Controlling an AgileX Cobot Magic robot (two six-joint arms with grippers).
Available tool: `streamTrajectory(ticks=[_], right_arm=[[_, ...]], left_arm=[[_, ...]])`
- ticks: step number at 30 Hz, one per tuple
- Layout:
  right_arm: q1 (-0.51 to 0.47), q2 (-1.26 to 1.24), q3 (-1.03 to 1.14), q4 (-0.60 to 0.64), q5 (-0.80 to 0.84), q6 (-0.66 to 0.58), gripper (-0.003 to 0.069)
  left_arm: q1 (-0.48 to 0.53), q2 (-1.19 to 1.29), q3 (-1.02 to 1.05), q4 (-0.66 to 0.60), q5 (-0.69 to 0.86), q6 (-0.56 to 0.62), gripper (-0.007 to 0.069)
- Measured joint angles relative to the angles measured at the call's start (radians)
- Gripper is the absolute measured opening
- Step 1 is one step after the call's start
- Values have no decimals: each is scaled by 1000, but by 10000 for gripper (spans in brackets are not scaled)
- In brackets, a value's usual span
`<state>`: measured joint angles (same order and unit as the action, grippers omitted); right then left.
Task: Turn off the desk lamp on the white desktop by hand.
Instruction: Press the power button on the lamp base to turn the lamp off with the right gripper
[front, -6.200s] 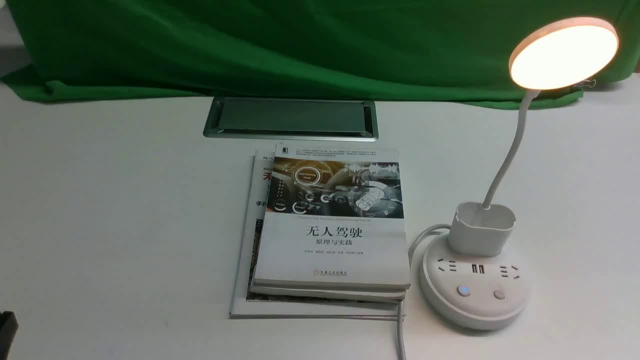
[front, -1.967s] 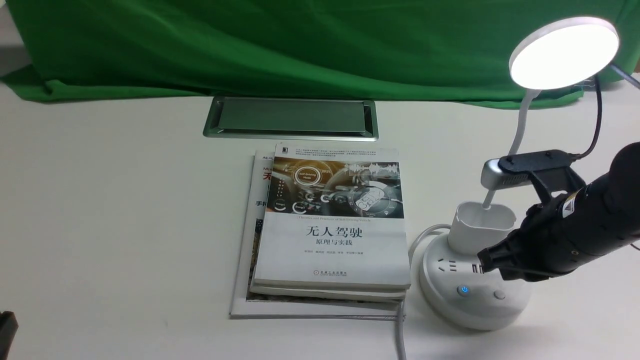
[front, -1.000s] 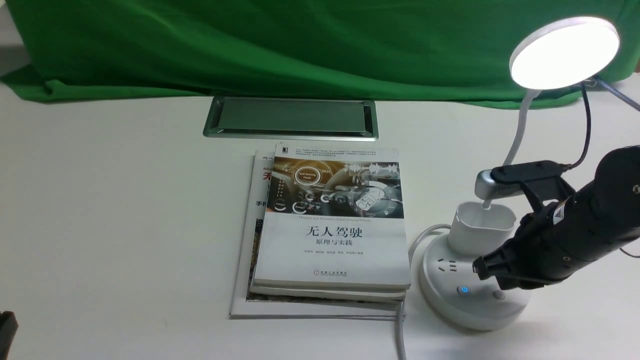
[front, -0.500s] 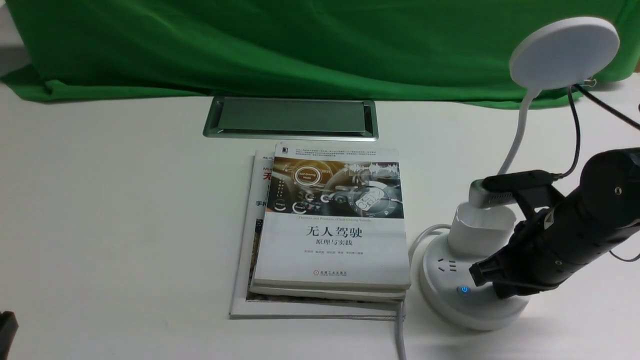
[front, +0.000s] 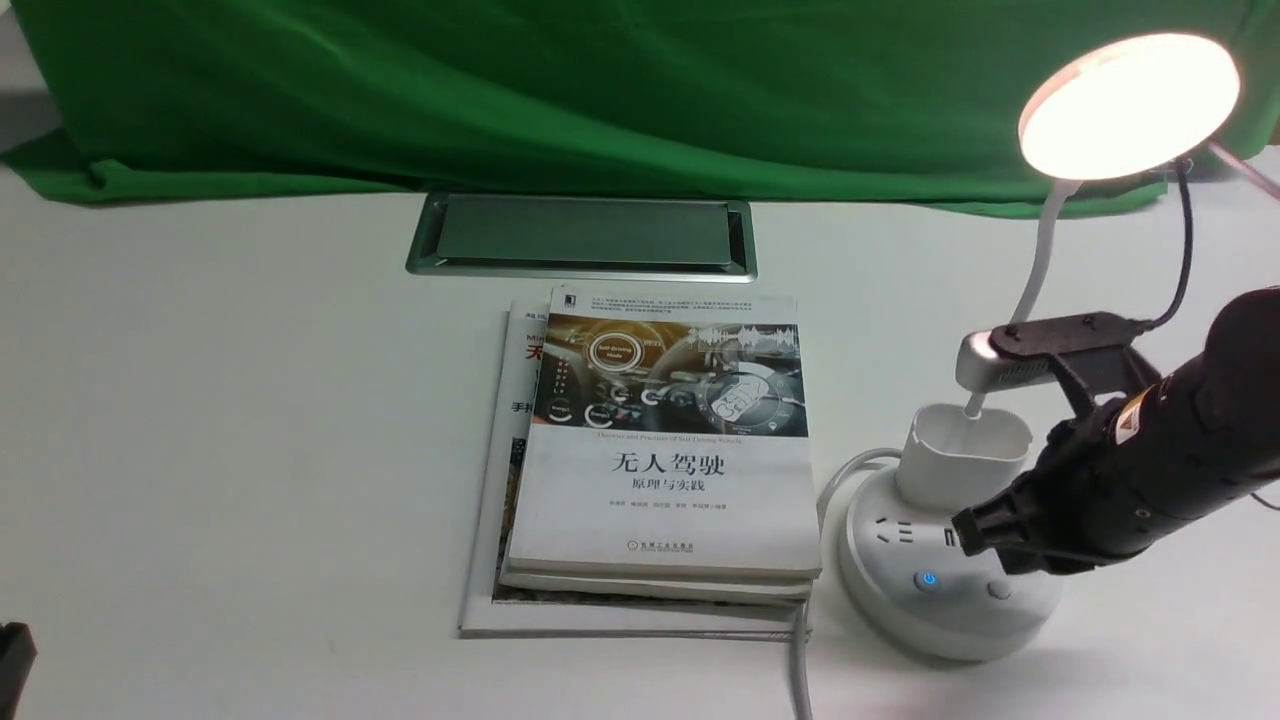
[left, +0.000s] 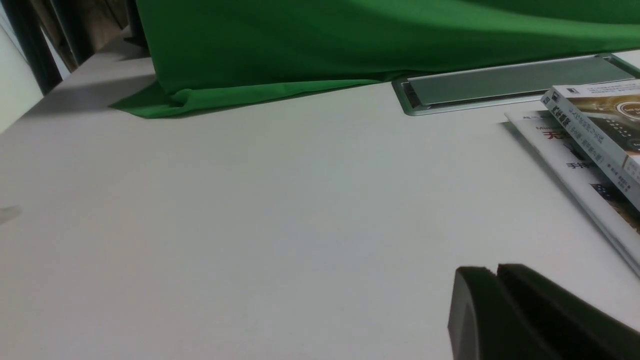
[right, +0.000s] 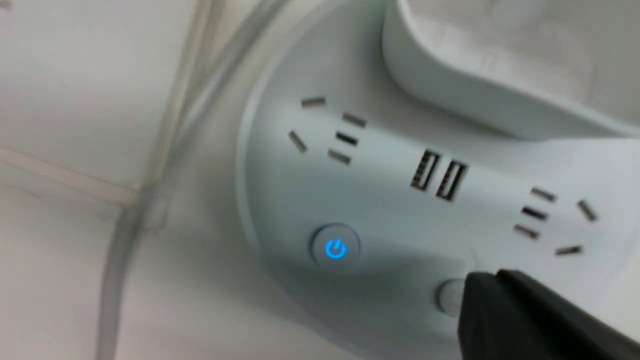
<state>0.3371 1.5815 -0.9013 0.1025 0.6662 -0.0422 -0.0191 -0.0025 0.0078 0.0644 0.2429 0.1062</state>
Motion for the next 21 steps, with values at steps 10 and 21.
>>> streamTrajectory(ticks=[10, 21], right_arm=[[0, 55, -7, -1, 4, 0, 35], [0, -5, -7, -3, 9, 3, 35]], left_arm=[[0, 0, 0, 0, 0, 1, 20], [0, 0, 0, 0, 0, 1, 20]])
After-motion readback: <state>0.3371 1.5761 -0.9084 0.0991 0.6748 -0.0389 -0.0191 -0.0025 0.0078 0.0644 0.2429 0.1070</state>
